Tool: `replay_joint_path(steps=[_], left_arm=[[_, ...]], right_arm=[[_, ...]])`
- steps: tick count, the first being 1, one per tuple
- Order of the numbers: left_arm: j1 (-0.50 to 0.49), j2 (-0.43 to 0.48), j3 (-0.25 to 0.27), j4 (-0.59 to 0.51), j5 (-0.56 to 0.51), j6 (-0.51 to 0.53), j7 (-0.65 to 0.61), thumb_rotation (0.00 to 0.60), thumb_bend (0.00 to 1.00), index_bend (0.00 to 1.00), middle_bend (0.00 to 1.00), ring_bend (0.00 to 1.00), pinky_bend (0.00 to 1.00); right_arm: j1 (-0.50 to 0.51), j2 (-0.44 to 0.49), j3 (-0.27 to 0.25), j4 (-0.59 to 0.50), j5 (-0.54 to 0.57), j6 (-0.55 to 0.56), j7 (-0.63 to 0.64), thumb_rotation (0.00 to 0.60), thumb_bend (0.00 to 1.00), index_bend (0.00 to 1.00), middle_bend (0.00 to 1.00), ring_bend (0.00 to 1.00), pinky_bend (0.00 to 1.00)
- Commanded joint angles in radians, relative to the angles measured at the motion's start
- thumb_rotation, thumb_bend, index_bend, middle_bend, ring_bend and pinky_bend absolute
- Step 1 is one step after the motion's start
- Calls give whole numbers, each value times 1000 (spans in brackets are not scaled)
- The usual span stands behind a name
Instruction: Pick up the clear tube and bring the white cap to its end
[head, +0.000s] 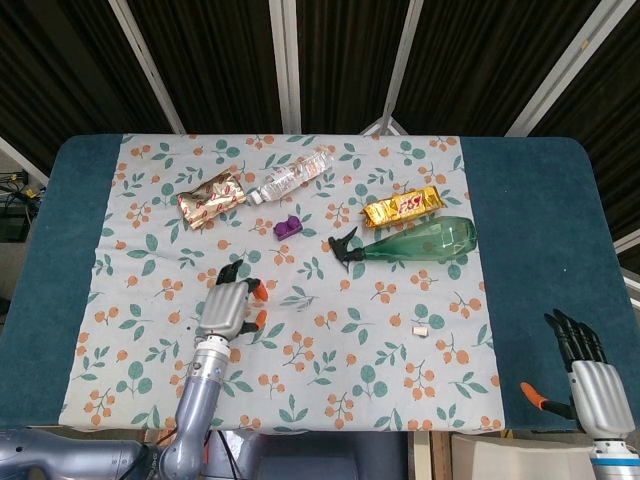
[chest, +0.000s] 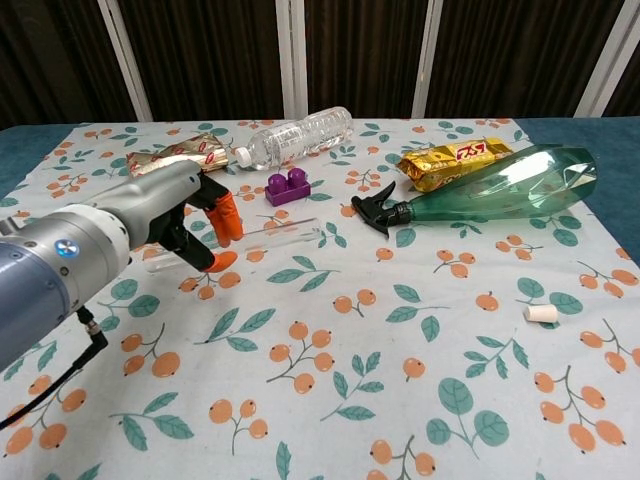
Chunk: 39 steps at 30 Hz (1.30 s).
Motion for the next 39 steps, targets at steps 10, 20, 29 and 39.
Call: replay_joint_path(steps=[10,20,29,39], left_arm=[[13,50,14,-26,17,-12,-42,600,594,626,497,42,0],[9,94,31,-32,80,-53,-102,600,599,630,499,43,0],[-14,132,7,45,168,-139,-244,600,604,630,499,43,0],[-40,161,-26,94,188,-212,-356,600,604,632,499,43,0]], right_arm=[[0,-2,0,1,-2,1,-9,600,225,0,0,0,0],[36,-10,19,7,-6,-32,-47,600,225,0,0,0,0],[171,-82,89,-14,43,-195,-201,600,225,8,0,0,0],[282,-234,139,-5,200,-342,-373,600,225,147,0,0,0]])
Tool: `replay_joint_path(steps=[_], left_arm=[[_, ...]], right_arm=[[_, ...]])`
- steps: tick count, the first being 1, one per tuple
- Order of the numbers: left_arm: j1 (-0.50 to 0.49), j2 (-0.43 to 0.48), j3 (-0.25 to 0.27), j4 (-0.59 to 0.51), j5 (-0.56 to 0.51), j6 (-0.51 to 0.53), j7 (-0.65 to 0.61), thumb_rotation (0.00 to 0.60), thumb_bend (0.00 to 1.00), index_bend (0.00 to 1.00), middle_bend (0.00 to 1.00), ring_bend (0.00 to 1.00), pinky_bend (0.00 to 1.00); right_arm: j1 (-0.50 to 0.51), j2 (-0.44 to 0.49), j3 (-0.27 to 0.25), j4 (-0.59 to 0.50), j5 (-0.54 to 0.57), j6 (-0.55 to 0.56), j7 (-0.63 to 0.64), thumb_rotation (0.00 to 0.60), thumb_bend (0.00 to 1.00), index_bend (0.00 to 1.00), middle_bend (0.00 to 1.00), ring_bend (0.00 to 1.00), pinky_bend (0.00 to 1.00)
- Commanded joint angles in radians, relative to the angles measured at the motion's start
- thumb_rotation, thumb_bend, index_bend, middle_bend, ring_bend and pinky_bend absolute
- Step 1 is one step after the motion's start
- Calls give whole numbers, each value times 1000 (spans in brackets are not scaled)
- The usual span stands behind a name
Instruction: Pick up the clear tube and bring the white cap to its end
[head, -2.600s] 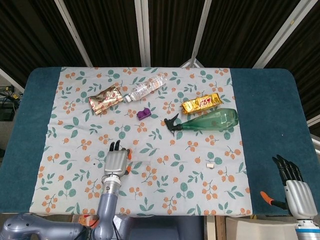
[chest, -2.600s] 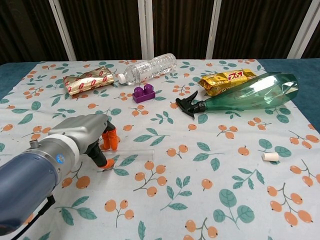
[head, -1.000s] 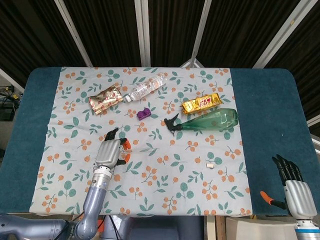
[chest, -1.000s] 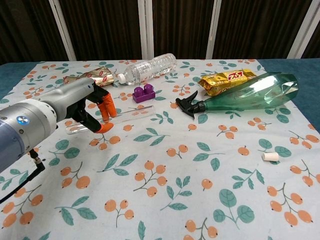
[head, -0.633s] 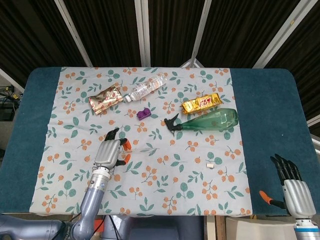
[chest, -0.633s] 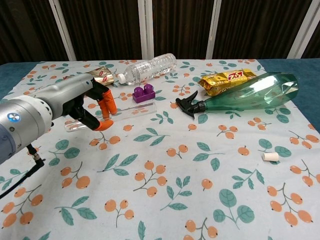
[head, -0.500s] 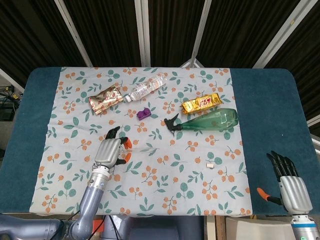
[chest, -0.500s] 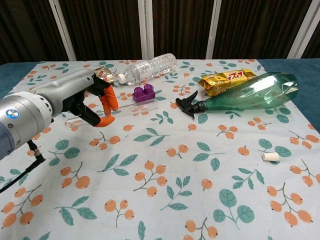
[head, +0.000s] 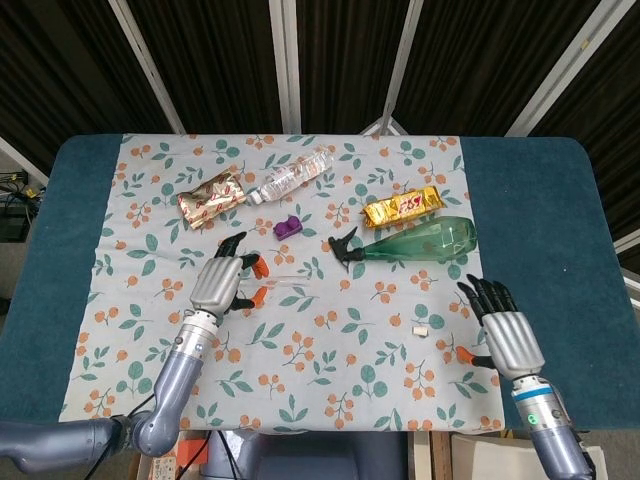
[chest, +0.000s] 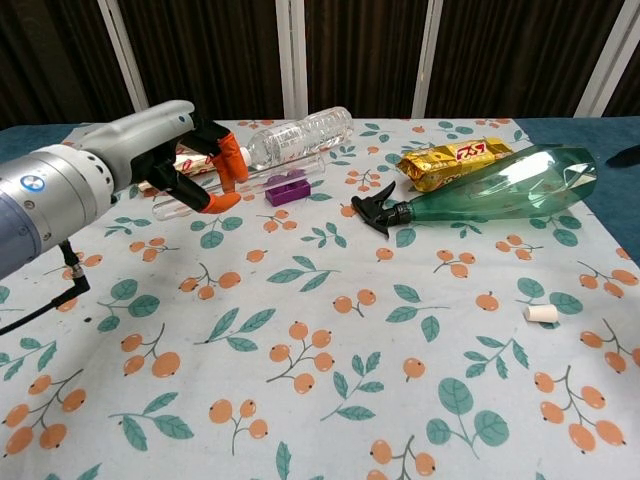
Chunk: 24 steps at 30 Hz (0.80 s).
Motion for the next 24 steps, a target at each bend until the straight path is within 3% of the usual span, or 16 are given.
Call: replay_joint_path(steps=[1,9,15,24], left_arm=[[-8,12,-7,11,9,-19,-28,600,604,632,499,43,0],[-15,37,-4,15,27,-39,-72,600,604,632,499,43,0],[-13,42,5,29,26,-45,-97,600,603,632,498,43,0],[-16,61,16,33,46,-56,-127,600,603,632,499,43,0]], right_arm=[[33,-67,11,15,57,-44,-58,600,224,164,0,0,0],[57,-189,-7,83,123,-65,-131,600,219,303,3,0,0],[76,-259,0,131,157,-70,-167,600,220,356,30,0,0],[107,-319,27,194,198,-66,-207,600,300,393,50,0,0]])
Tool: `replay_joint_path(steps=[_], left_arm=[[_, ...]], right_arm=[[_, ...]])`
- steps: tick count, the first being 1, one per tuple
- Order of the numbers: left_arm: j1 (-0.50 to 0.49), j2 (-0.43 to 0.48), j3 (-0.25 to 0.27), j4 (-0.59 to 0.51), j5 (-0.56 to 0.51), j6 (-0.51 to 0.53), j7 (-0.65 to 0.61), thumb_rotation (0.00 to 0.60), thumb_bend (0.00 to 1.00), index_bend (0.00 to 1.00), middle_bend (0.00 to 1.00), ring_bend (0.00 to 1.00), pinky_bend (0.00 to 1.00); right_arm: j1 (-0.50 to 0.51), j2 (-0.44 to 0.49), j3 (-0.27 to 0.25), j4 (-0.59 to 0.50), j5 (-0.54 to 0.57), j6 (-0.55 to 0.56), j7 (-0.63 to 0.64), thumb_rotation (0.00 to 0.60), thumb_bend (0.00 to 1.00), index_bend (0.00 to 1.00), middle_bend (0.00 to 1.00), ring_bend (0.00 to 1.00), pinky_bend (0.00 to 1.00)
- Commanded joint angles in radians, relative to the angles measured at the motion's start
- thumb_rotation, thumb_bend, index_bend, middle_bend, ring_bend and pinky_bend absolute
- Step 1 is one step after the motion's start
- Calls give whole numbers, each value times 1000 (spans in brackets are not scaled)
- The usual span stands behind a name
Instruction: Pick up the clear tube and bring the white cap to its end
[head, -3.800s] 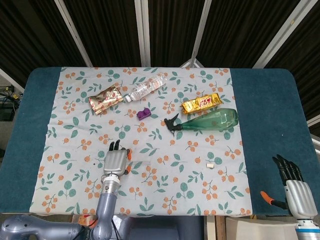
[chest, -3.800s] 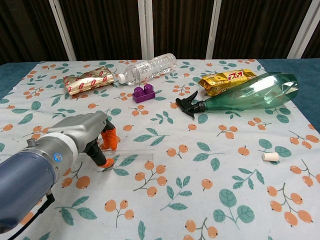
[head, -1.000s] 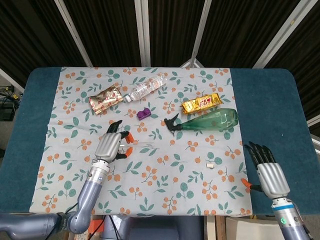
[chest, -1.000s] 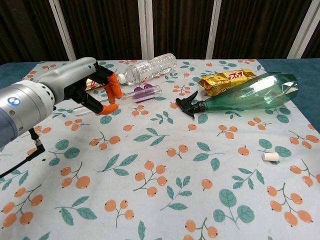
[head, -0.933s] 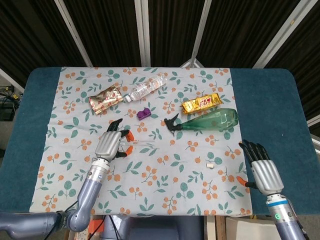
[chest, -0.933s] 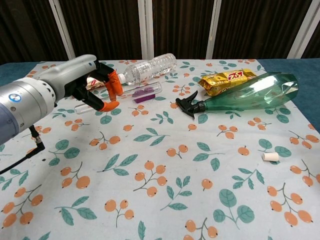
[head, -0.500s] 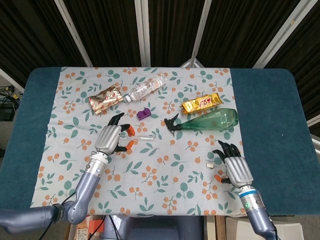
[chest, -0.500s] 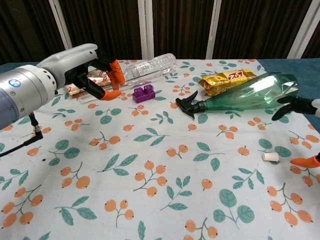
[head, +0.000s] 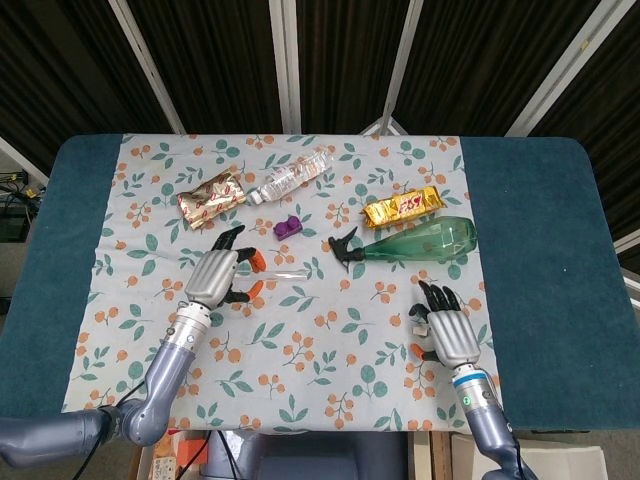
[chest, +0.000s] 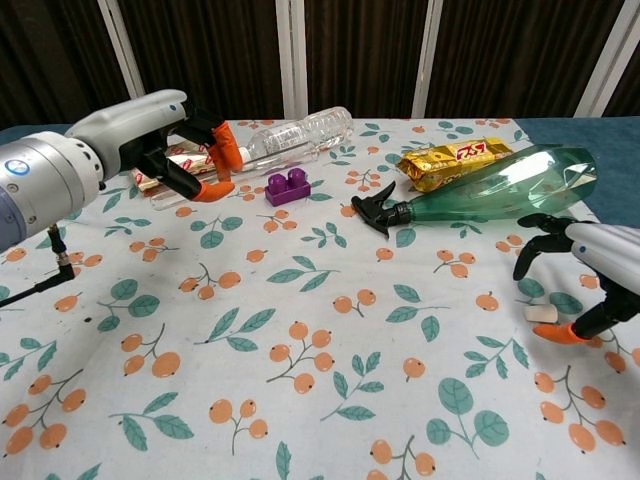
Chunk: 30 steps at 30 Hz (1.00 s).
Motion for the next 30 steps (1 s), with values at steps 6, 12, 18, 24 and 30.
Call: replay_joint_path(steps=[6,12,18,24,30], left_arm=[[-11,5,-4,-1,4,-4,-10,600,603,632,499,43,0],[-17,-3,-2,1,0,-1,-9,600,603,632,499,43,0],[-22,-12,1,7,-7,3,-6,600,603,632,498,44,0],[-25,-14,4,6,-7,7,-5,600,603,632,498,44,0],[-30,-16,4,3,-11,10,2,600,603,633,499,44,0]], right_arm=[[14,-13,8,31,37,-5,-19,600,353,429,51,0,0],[14,-13,2,37,58,-5,-30,600,354,463,68,0,0],[17,-12,-4,40,65,-2,-34,600,355,466,71,0,0],[21,-10,-6,48,72,-4,-34,600,369,480,77,0,0],[21,-9,-10,57,80,-2,-29,600,382,511,95,5,0]])
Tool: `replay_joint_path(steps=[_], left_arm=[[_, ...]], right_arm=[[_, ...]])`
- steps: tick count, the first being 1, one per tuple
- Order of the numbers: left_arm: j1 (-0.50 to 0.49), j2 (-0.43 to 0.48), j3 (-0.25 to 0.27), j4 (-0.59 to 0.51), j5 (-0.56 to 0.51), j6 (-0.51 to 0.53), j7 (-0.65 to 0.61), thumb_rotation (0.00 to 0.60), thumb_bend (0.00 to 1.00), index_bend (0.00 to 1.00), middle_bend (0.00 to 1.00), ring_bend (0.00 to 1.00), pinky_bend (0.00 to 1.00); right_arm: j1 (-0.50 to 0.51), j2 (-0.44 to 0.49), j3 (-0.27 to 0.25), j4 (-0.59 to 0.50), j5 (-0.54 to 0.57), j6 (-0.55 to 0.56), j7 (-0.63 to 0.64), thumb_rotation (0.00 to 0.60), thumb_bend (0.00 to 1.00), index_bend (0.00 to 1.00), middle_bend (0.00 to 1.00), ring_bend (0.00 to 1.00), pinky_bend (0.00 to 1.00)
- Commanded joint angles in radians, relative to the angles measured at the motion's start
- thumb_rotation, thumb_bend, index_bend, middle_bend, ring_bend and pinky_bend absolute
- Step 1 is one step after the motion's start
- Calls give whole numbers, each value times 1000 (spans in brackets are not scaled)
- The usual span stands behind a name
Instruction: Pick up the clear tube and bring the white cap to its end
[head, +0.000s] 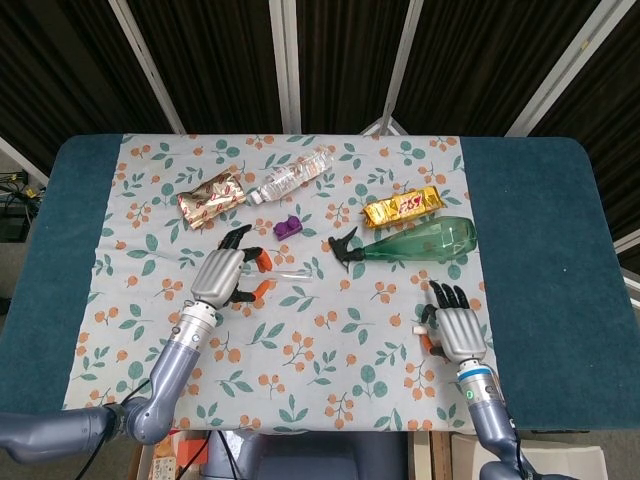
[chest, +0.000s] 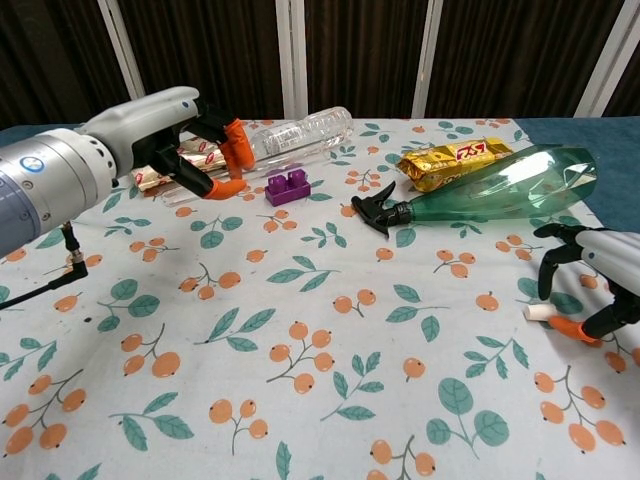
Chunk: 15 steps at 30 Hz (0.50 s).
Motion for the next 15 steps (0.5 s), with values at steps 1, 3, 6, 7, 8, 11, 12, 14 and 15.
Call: replay_joint_path(steps=[1,3,6,7,8,11,12,14,15], left_arm=[[-1,-2,0,-2,-1,3,3,600,603,632,499,44,0],[-2,-3,1,-4,-2,5,5,600,603,632,499,45,0],[-4,-2,1,-8,-4,8,10,600,603,632,499,45,0],[-4,-1,1,-9,-4,10,12,600,603,632,498,45,0],[-4,-1,1,-10,-4,10,13,600,603,632,498,45,0],[-4,0,1,-14,-8,13,16,600,603,632,499,45,0],[-5,1,1,-15,-9,14,17,600,603,632,499,45,0],[-5,2,1,-16,-9,16,19,600,603,633,498,45,0],[-5,2,1,-16,-10,16,19,600,603,632,498,45,0]], right_arm=[[0,-1,-3,6,1,1,3,600,382,516,98,7,0],[0,-2,-4,10,1,2,6,600,383,517,98,8,0],[2,-3,-4,13,-2,2,11,600,382,516,98,8,0],[3,-4,-4,14,-3,2,12,600,382,517,98,8,0],[4,-4,-5,15,-4,2,12,600,382,516,98,8,0],[6,-5,-7,18,-3,0,13,600,383,516,98,8,0],[7,-5,-8,18,-3,-1,14,600,383,516,98,8,0],[7,-5,-10,20,-2,-2,15,600,382,516,98,8,0],[7,-5,-10,20,-2,-2,16,600,382,517,98,8,0]])
